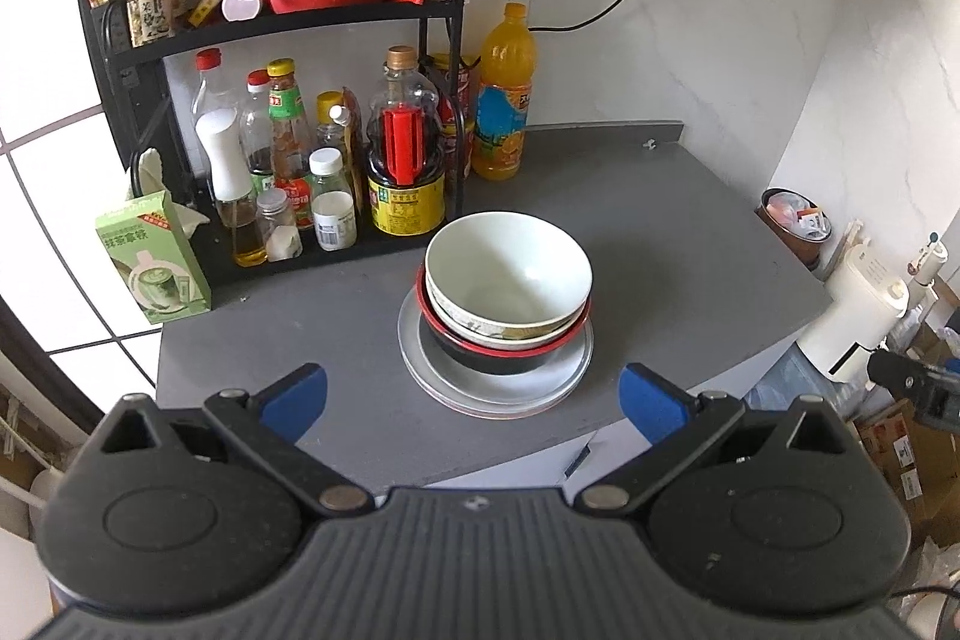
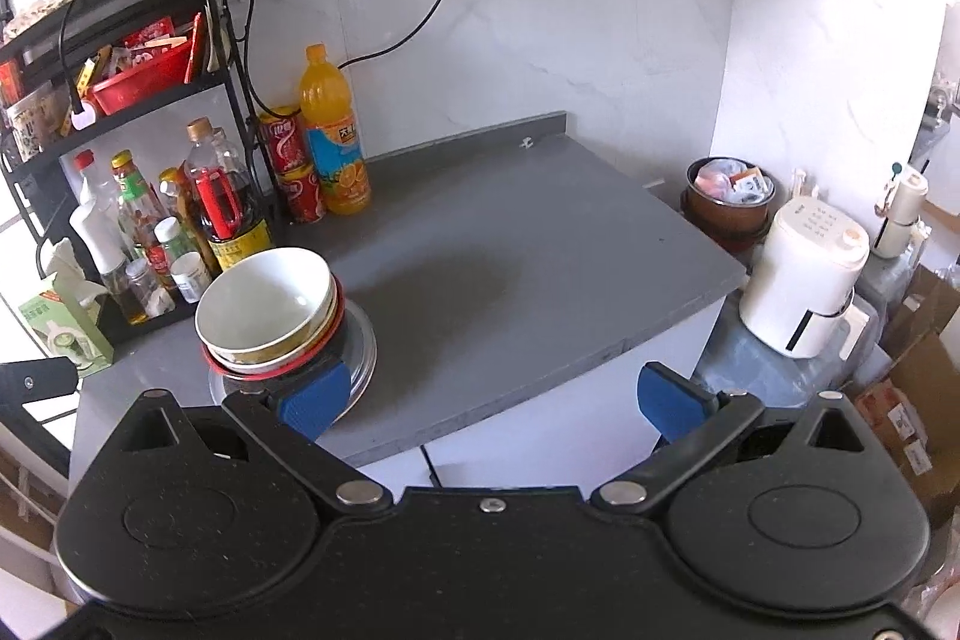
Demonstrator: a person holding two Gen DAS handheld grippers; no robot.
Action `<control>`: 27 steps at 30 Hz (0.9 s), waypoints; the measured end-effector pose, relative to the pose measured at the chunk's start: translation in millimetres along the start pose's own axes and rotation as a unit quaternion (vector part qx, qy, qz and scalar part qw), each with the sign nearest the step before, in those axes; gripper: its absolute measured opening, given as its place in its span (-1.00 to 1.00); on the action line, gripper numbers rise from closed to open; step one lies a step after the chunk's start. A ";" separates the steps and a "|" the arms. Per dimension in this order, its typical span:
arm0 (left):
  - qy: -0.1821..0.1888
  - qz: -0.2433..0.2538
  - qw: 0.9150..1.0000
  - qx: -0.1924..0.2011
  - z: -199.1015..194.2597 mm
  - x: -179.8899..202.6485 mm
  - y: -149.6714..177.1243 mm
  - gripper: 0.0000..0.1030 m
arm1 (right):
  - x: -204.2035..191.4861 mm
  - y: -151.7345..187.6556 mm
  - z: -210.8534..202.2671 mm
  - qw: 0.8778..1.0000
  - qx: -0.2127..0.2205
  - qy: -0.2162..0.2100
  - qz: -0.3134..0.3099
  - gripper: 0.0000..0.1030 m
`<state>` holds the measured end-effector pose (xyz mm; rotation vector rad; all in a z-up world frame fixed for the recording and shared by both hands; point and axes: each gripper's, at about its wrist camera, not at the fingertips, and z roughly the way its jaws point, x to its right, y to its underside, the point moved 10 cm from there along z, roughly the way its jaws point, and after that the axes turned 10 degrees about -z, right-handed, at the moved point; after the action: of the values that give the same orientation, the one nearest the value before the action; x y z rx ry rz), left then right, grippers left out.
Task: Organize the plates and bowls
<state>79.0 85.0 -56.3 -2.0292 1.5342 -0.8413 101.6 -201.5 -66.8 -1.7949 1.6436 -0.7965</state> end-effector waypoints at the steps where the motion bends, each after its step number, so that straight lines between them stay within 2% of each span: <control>1: 0.001 0.000 1.000 0.000 -1.2 1.2 0.3 1.00 | 0.4 0.1 -1.5 1.000 0.001 0.001 0.000 1.00; 12: -0.006 0.031 1.000 0.004 -8.3 17.0 8.9 1.00 | 9.0 3.2 -3.4 1.000 -0.004 0.017 0.002 1.00; 27: 0.009 0.042 0.999 -0.007 -10.1 33.3 20.8 1.00 | 8.4 4.9 -5.8 1.000 -0.007 0.013 0.003 1.00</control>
<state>64.1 47.3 -56.8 -1.9564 1.6284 -0.8205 94.6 -210.4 -66.3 -1.7965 1.6741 -0.8113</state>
